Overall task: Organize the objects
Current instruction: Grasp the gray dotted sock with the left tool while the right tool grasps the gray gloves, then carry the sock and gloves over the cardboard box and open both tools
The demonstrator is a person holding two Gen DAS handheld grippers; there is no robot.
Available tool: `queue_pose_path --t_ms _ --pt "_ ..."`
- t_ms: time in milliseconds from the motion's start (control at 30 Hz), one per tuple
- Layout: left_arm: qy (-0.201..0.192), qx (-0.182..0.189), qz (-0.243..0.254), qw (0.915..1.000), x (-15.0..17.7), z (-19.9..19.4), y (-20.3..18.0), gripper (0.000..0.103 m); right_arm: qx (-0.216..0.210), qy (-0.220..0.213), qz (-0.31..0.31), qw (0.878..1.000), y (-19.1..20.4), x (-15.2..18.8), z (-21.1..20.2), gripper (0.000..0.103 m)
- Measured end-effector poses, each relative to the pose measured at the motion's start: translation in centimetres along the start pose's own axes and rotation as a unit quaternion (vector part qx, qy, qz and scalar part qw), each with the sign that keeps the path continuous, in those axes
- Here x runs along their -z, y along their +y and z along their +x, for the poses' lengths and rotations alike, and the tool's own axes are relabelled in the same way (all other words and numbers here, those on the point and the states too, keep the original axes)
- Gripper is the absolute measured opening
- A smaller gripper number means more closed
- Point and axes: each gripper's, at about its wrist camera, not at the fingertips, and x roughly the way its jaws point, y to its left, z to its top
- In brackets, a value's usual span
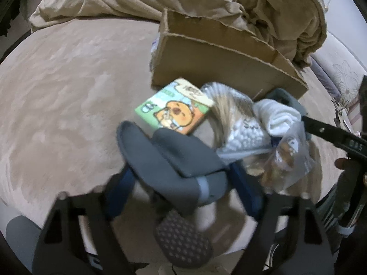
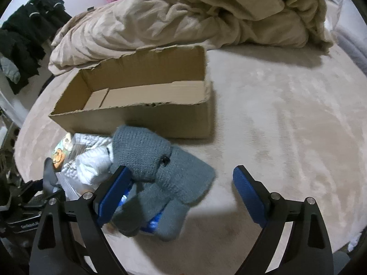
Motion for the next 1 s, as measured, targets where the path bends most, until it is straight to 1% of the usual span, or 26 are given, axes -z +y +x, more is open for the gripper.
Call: queue_pose_path --t_ms 67,133,167,200,233,300,333,367,467,500,533,733,900,1000 --pt "-0.001 0.004 0.006 1.0 0.2 -0.4 -0.5 0.059 -0.02 0.01 0.004 1.0 0.1 0.1 0.6 0.084" --pt "-0.003 0.005 0.012 0.9999 0.3 -0.7 -0.9 0.055 -0.029 0.012 0.004 1.0 0.2 0.4 1.0 0.081" --pt "-0.005 0.006 0.015 0.9999 0.4 -0.8 -1.2 0.051 -0.031 0.011 0.004 0.999 0.3 0.5 1.1 0.077" --pt "-0.005 0.007 0.016 0.9998 0.5 -0.9 -1.3 0.05 -0.035 0.011 0.007 0.999 0.3 0.6 1.1 0.074" --pt "-0.005 0.009 0.018 0.9998 0.4 -1.0 -1.4 0.046 -0.038 0.01 0.01 0.999 0.2 0.6 1.1 0.072" --pt "-0.005 0.014 0.029 0.9995 0.6 -1.3 -1.7 0.04 -0.042 0.005 0.018 0.999 0.0 0.8 0.6 0.061" --pt "-0.006 0.015 0.034 0.9993 0.6 -1.5 -1.9 0.037 -0.041 0.0 0.02 0.999 -0.2 1.0 0.4 0.059" --pt "-0.006 0.018 0.037 0.9992 0.6 -1.8 -2.0 0.034 -0.039 -0.003 0.021 0.999 -0.3 1.1 0.2 0.052" --pt "-0.013 0.018 0.037 0.9991 0.7 -2.5 -2.1 0.03 -0.032 -0.013 0.017 0.999 -0.4 1.3 -0.4 0.041" --pt "-0.016 0.018 0.036 0.9991 0.7 -2.9 -2.1 0.029 -0.025 -0.016 0.014 0.999 -0.3 1.3 -0.6 0.023" --pt "-0.019 0.019 0.037 0.999 0.7 -3.2 -2.1 0.029 -0.015 -0.02 0.013 1.0 -0.3 1.3 -0.8 0.023" --pt "-0.035 0.015 0.038 0.9986 0.5 -5.0 -2.6 0.027 -0.01 -0.038 0.007 0.999 -0.2 1.3 -2.2 0.02" --pt "-0.052 0.012 0.033 0.998 0.4 -6.8 -2.3 0.027 -0.001 -0.061 0.004 0.998 -0.2 1.1 -4.3 0.02" --pt "-0.057 0.019 0.035 0.9976 0.2 -7.4 -2.3 0.027 0.006 -0.075 0.0 0.997 -0.1 0.9 -5.6 0.02"
